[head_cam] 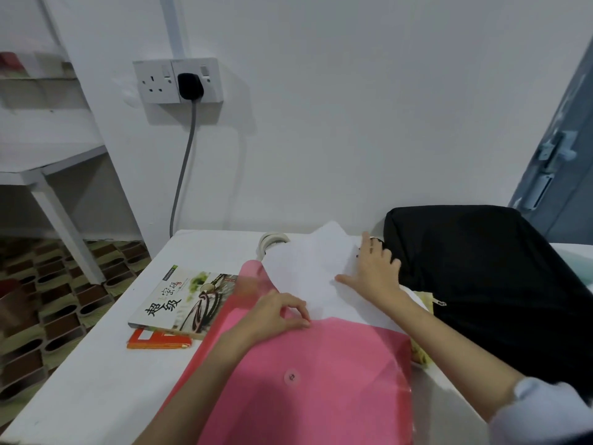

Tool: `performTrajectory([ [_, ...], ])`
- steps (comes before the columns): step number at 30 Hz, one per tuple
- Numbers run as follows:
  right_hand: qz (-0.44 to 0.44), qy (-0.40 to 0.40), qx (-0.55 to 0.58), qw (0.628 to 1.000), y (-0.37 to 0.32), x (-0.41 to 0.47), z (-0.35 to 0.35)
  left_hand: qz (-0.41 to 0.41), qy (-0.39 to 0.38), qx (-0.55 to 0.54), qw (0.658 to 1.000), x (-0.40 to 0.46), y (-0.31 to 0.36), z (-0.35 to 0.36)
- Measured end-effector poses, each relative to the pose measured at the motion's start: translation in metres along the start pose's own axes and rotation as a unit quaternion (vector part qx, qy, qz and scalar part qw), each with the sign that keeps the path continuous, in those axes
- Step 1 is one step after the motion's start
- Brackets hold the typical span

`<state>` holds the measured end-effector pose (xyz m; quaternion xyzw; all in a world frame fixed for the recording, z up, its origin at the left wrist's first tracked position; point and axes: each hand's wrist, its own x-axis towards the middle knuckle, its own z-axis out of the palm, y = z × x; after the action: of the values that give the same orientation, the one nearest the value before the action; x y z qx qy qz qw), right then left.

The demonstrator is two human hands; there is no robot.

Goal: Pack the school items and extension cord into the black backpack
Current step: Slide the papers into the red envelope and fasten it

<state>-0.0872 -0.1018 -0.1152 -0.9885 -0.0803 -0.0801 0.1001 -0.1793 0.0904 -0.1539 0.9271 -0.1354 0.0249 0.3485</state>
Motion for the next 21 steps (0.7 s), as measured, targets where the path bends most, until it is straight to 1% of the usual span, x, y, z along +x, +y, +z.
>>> performTrajectory([
  [1, 0.063, -0.035, 0.059, 0.996, 0.003, 0.005, 0.000, -0.008, 0.003, 0.007, 1.000, 0.000, -0.002, -0.001],
  [2, 0.092, -0.071, 0.115, 0.987, 0.009, 0.011, 0.000, -0.026, 0.005, 0.037, 0.999, 0.000, -0.002, -0.003],
  [3, 0.087, -0.095, 0.157, 0.979, 0.014, 0.016, 0.001, -0.046, 0.004, 0.093, 0.995, -0.001, -0.004, -0.006],
  [5, 0.043, -0.104, 0.198, 0.974, 0.023, 0.022, 0.003, -0.085, -0.005, 0.227, 0.970, -0.007, -0.009, -0.012],
  [6, 0.027, -0.103, 0.209, 0.972, 0.026, 0.023, 0.004, -0.092, -0.006, 0.255, 0.963, -0.011, -0.012, -0.017],
  [7, 0.021, -0.108, 0.218, 0.970, 0.027, 0.024, 0.006, -0.098, -0.009, 0.248, 0.964, -0.014, -0.017, -0.021],
  [8, 0.015, -0.116, 0.221, 0.968, 0.028, 0.025, 0.007, -0.106, -0.014, 0.219, 0.970, -0.017, -0.022, -0.026],
  [10, 0.002, -0.119, 0.223, 0.967, 0.025, 0.026, 0.010, -0.101, -0.018, 0.123, 0.987, -0.020, -0.026, -0.033],
  [11, -0.010, -0.115, 0.231, 0.966, 0.023, 0.027, 0.012, -0.093, 0.000, 0.078, 0.993, -0.019, -0.027, -0.034],
  [12, -0.029, -0.112, 0.240, 0.964, 0.021, 0.029, 0.013, -0.086, 0.041, 0.037, 0.995, -0.018, -0.026, -0.033],
  [13, -0.055, -0.114, 0.246, 0.961, 0.018, 0.029, 0.013, -0.089, 0.104, 0.000, 0.991, -0.017, -0.027, -0.033],
  [15, -0.102, -0.140, 0.267, 0.948, 0.014, 0.028, 0.010, -0.123, 0.228, -0.059, 0.964, -0.016, -0.028, -0.035],
  [16, -0.115, -0.158, 0.284, 0.939, 0.013, 0.028, 0.007, -0.152, 0.260, -0.087, 0.949, -0.016, -0.028, -0.038],
  [18, -0.129, -0.187, 0.310, 0.923, 0.015, 0.030, -0.001, -0.202, 0.274, -0.150, 0.928, -0.017, -0.031, -0.044],
  [19, -0.135, -0.197, 0.312, 0.920, 0.016, 0.031, -0.004, -0.209, 0.264, -0.168, 0.927, -0.018, -0.033, -0.046],
  [20, -0.141, -0.206, 0.308, 0.918, 0.016, 0.032, -0.008, -0.213, 0.247, -0.162, 0.931, -0.020, -0.036, -0.048],
  [21, -0.146, -0.214, 0.306, 0.916, 0.018, 0.034, -0.012, -0.219, 0.226, -0.135, 0.940, -0.021, -0.038, -0.048],
])
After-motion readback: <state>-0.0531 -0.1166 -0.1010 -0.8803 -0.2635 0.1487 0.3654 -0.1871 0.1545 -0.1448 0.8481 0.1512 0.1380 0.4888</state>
